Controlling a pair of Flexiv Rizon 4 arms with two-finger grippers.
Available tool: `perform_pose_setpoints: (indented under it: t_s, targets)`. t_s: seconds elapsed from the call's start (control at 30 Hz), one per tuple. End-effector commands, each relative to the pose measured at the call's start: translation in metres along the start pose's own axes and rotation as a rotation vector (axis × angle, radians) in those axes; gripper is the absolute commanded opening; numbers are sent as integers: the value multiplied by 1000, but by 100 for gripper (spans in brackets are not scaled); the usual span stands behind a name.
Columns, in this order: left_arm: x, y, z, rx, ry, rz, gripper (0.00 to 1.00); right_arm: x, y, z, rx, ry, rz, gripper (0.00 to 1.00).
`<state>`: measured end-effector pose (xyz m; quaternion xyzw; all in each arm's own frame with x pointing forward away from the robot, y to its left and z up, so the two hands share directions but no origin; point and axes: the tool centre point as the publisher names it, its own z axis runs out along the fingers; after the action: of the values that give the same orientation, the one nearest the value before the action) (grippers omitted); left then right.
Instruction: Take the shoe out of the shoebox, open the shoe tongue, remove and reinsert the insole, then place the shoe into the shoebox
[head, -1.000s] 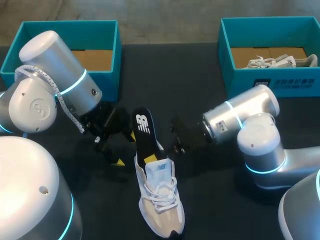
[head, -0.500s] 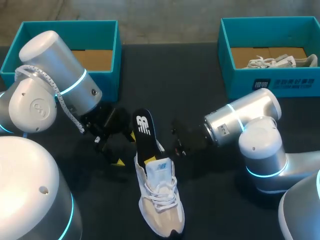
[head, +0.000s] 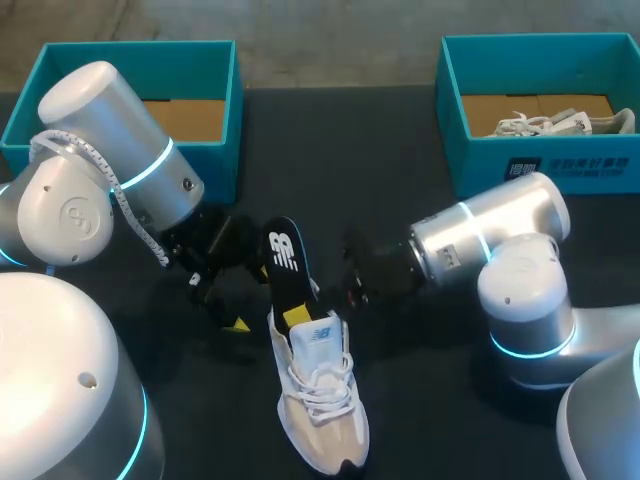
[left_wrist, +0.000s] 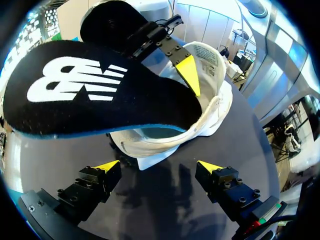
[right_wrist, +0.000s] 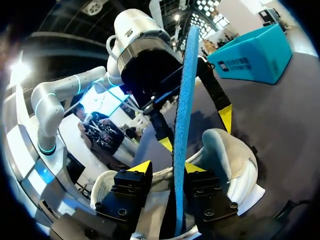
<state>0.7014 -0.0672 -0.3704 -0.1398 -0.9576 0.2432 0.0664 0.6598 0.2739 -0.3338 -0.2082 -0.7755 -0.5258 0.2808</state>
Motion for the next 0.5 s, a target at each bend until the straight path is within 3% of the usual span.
perform_pose_setpoints:
  t_s: [0.03, 0.5]
  targets:
    - [0, 0, 0, -3, 0, 0, 100, 1, -2, 0, -43, -7, -10, 37]
    - [0, 0, 0, -3, 0, 0, 100, -5, 11, -5, -141, -12, -26, 22]
